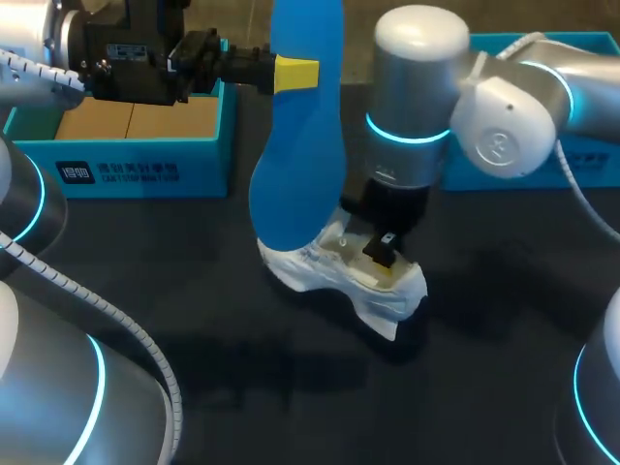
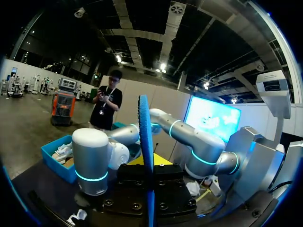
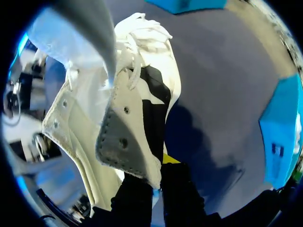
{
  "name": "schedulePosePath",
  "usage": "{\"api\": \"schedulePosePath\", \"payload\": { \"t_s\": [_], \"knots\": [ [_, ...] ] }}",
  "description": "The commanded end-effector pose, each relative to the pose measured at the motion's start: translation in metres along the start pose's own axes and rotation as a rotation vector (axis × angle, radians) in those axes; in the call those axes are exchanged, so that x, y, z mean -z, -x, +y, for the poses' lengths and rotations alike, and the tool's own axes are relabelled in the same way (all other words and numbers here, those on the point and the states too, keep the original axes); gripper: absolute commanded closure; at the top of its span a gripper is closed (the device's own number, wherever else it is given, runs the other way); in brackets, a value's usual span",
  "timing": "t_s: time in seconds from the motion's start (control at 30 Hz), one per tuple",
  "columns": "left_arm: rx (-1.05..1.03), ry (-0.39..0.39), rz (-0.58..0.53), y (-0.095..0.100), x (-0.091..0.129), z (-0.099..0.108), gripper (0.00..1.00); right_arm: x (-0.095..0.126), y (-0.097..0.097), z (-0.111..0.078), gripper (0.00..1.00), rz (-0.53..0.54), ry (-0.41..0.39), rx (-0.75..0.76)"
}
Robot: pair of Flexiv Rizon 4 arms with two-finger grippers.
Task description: Take the shoe out of the shoebox, open the shoe tongue, remove and reinsert the insole, then place the shoe into the shoebox
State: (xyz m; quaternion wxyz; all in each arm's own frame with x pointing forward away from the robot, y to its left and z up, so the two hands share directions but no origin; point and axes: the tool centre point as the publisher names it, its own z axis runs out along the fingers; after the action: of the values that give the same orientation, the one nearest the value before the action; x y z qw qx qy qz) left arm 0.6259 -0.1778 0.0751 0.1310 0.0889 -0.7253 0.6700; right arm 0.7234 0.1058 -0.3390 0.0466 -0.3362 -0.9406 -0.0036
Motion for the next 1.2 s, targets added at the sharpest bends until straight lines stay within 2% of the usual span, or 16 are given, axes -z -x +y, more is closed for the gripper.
{"api": "schedulePosePath", "payload": {
  "t_s": [0.03, 0.13, 0.2, 0.23, 0.3, 0.47, 0.8, 1.2],
  "knots": [
    [0.0, 0.0, 0.001, 0.0, -0.001, 0.0, 1.0, 0.001, 0.0, -0.008, 1.0, 0.004, 0.098, -0.279],
    [0.0, 0.0, 0.001, 0.0, -0.001, 0.0, 1.0, 0.001, 0.0, -0.008, 1.0, 0.004, 0.098, -0.279],
    [0.0, 0.0, 0.001, 0.0, -0.001, 0.0, 1.0, -0.001, -0.003, -0.011, 1.0, 0.002, 0.104, -0.37],
    [0.0, 0.0, 0.001, 0.0, -0.001, 0.0, 1.0, -0.003, -0.004, -0.012, 1.0, 0.037, 0.106, -0.41],
    [0.0, 0.0, 0.001, 0.0, -0.001, 0.0, 1.0, -0.007, -0.009, -0.015, 1.0, 0.004, 0.098, -0.472],
    [0.0, 0.0, 0.001, 0.0, -0.001, 0.0, 1.0, -0.011, -0.022, -0.02, 1.0, 0.028, 0.102, -0.548],
    [0.0, 0.0, 0.001, 0.0, -0.001, 0.0, 1.0, -0.02, -0.042, -0.023, 1.0, 0.043, 0.092, -0.605],
    [0.0, 0.0, 0.001, 0.0, -0.001, 0.0, 1.0, -0.043, -0.04, -0.024, 1.0, 0.077, 0.086, -0.757]
  ]
}}
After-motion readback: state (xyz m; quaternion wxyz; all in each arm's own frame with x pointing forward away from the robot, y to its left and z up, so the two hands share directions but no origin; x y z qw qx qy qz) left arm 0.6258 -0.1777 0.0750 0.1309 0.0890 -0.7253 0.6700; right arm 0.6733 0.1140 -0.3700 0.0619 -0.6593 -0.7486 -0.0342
